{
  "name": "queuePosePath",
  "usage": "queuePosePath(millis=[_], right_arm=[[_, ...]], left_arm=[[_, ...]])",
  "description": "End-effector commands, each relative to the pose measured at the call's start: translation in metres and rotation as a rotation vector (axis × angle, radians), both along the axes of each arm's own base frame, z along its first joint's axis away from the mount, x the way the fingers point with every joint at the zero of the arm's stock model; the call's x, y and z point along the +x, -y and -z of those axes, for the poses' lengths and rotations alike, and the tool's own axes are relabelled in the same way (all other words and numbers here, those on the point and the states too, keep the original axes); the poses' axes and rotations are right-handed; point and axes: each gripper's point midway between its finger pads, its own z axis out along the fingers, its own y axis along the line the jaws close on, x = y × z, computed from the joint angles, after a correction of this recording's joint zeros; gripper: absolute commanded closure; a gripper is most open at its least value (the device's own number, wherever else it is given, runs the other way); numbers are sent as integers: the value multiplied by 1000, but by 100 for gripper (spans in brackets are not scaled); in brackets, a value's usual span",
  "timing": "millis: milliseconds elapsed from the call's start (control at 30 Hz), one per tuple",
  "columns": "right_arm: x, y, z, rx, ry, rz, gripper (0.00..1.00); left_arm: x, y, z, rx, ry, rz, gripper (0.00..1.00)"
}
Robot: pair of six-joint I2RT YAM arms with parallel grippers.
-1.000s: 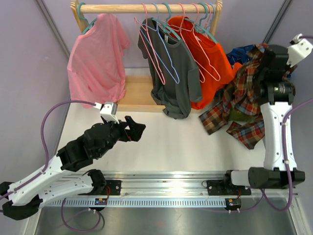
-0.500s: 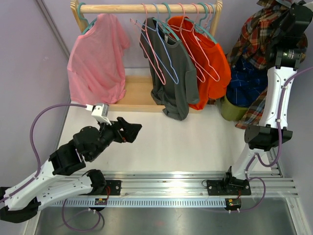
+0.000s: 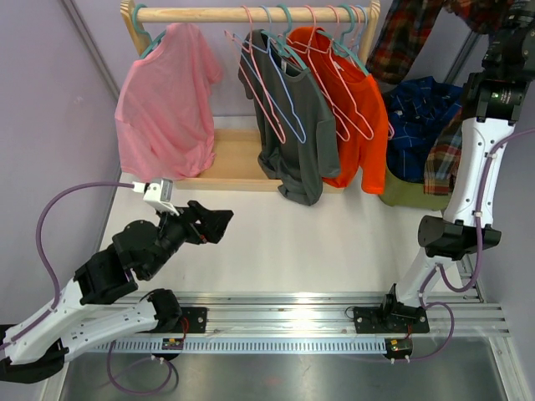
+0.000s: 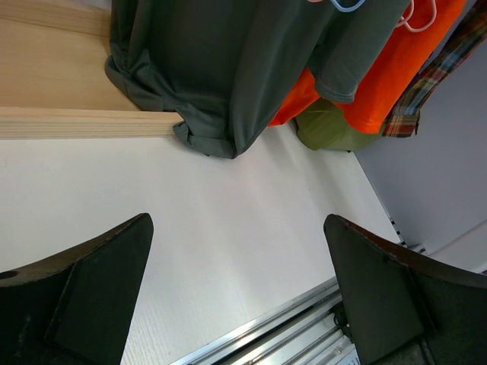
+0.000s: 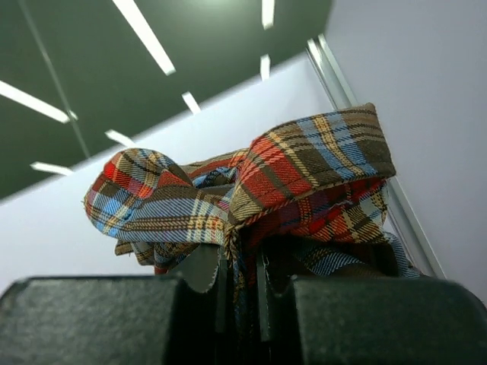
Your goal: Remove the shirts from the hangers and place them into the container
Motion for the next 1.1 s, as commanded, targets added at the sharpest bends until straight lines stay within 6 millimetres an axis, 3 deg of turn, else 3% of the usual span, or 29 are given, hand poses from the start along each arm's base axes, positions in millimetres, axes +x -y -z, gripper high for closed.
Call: queuePosePath(millis=[0, 33, 67, 200, 233, 300, 333, 400, 433, 500, 533, 600, 633, 700, 800, 833, 867, 933, 967, 1033, 1067], right_arm=[[-119, -15, -82, -72, 408, 48, 100], [-130, -15, -89, -82, 437, 78, 100], [-130, -12, -89, -78, 437, 98, 100], [-91, 0, -67, -75, 348, 148, 100], [-65, 7, -47, -64, 277, 160, 100], [-42, 15, -25, -52, 223, 179, 100], [-14, 21, 3, -48, 145, 190, 100], [8, 31, 31, -30, 65, 224, 100], [32, 40, 64, -16, -20, 246, 100], [45, 59, 100, 46, -96, 323, 100], [64, 68, 137, 59, -186, 353, 100], [79, 79, 179, 77, -295, 406, 100], [91, 83, 215, 91, -381, 412, 100], [99, 89, 274, 133, -520, 424, 100], [99, 93, 341, 218, -649, 425, 100], [102, 93, 353, 232, -678, 417, 100], [107, 91, 384, 237, -801, 408, 100], [122, 91, 417, 291, -912, 389, 100], [120, 88, 453, 302, -1067, 382, 100], [135, 83, 479, 323, -1152, 341, 100], [135, 79, 506, 340, -1239, 324, 100]], left_arm=[[2, -9, -21, -30, 38, -35, 1], [2, -9, -23, -33, 40, -37, 1], [2, -10, -22, -31, 36, -39, 1], [1, -13, -24, -55, 36, -47, 1], [0, -13, -24, -59, 35, -47, 1], [0, -14, -23, -59, 29, -48, 1], [-1, -15, -21, -55, 22, -47, 1], [-1, -16, -18, -50, 16, -51, 1], [-2, -17, -17, -53, 14, -54, 1], [-2, -19, -15, -59, 15, -58, 1], [-3, -19, -15, -68, 15, -57, 1], [-2, -18, -10, -65, 12, -57, 1], [-2, -17, -9, -68, 14, -57, 1], [0, -13, -6, -55, 8, -51, 1], [2, -7, -5, -39, 5, -41, 1], [2, -5, -6, -38, 11, -33, 1], [2, -2, -7, -36, 8, -26, 1], [3, 2, -6, -29, 5, -18, 1], [3, 2, -5, -27, 3, -17, 1], [3, 3, -3, -28, -1, -13, 1], [2, 2, -2, -28, -3, -13, 1]])
